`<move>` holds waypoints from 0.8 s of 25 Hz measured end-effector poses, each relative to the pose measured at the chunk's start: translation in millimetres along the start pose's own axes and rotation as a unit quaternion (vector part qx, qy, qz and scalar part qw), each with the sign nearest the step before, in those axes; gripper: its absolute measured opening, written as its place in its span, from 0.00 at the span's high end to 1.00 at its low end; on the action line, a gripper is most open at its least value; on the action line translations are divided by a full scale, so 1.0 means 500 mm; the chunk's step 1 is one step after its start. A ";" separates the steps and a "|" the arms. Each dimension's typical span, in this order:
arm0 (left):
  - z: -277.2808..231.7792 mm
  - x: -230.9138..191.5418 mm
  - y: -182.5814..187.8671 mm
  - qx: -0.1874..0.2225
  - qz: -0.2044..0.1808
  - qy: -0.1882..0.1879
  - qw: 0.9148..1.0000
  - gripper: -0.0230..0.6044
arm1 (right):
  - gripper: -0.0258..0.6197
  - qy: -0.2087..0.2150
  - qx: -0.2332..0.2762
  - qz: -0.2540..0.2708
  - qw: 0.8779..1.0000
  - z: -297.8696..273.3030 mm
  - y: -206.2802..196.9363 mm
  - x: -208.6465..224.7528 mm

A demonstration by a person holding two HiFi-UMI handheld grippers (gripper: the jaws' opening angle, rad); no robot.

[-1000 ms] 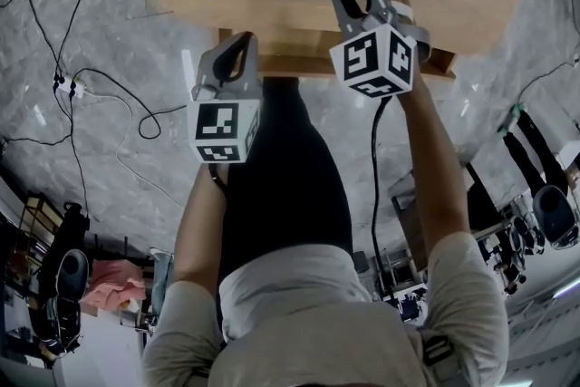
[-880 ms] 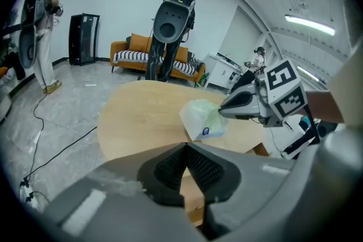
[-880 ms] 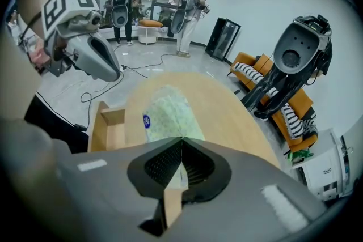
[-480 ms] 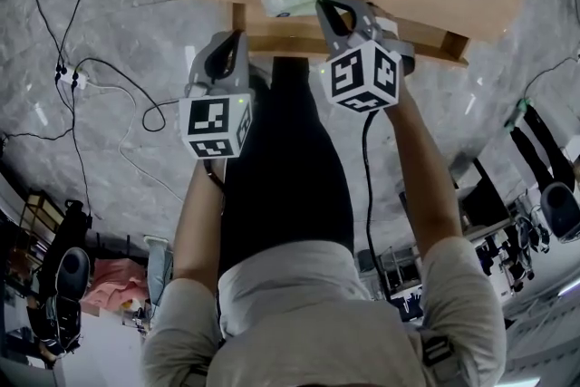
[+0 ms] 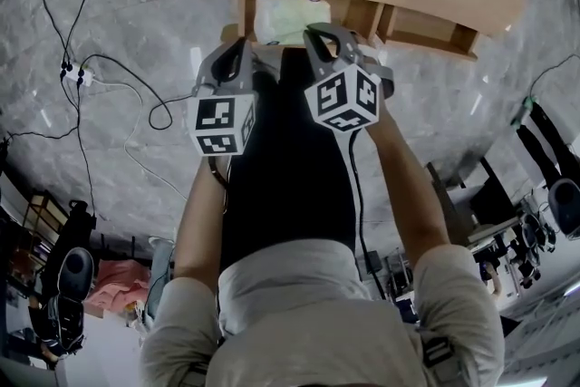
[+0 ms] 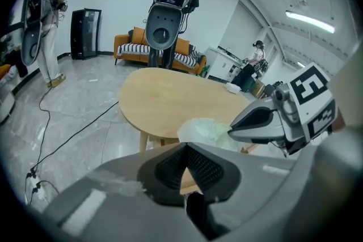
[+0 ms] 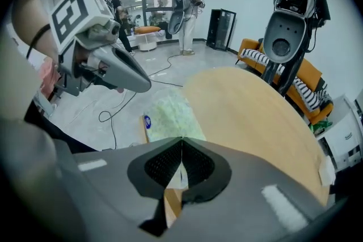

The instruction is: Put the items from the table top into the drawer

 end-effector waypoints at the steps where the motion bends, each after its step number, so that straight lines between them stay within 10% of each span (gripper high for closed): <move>1: -0.001 -0.004 -0.005 -0.003 0.000 -0.001 1.000 0.93 | 0.95 0.001 -0.002 -0.005 1.000 -0.007 -0.004 -0.009; 20: -0.001 -0.064 -0.055 -0.020 0.012 0.008 1.000 0.93 | 0.95 0.002 -0.042 -0.008 0.999 -0.139 -0.056 -0.048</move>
Point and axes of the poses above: the fingertips, and each gripper's own axes: z backward along the fingers, x to its right, y out of its top, the point moved 2 cm from there along z, backward along the fingers, and after that the axes turned 4 degrees about x, right-handed, at the moved point
